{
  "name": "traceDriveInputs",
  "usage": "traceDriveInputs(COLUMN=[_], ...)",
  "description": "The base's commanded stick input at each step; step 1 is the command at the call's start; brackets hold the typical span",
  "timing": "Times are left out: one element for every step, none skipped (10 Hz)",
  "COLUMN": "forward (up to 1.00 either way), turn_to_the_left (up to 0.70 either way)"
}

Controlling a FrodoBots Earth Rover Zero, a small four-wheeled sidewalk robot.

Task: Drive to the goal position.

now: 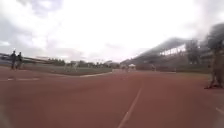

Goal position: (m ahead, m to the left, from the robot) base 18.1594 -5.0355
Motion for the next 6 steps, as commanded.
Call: traceDriveInputs(forward=[0.7, 0.7, 0.7, 0.7, 0.7, 0.7], turn_to_the_left=[0.0, 0.0, 0.0, 0.0, 0.0, 0.0])
